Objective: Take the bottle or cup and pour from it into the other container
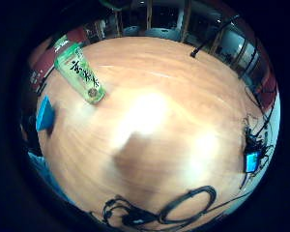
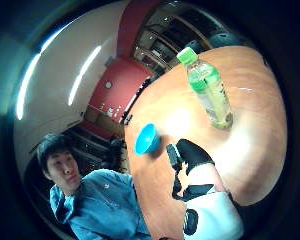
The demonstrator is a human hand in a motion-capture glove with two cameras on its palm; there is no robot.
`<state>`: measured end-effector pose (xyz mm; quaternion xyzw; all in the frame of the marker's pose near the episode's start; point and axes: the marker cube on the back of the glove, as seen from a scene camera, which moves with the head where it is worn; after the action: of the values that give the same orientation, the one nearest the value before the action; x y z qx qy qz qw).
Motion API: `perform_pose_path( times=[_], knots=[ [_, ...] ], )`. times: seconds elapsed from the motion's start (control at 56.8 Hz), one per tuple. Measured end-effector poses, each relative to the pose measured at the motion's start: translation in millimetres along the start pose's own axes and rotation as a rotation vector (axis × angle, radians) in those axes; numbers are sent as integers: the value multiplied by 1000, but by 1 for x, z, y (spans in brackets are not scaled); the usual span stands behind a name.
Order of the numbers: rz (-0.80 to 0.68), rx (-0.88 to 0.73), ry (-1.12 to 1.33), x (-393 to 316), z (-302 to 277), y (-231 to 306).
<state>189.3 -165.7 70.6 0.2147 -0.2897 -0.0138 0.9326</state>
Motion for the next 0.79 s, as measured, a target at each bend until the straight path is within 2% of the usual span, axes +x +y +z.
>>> perform_pose_path(
  times=[0.194, 0.352, 0.634, 0.793],
  knots=[
    [51, 99, -184, 6, 33, -25],
    [123, 121, -388, 9, 64, -48],
    [165, 139, -528, 6, 108, -81],
    [178, 223, -602, 2, 128, -90]
  ],
)
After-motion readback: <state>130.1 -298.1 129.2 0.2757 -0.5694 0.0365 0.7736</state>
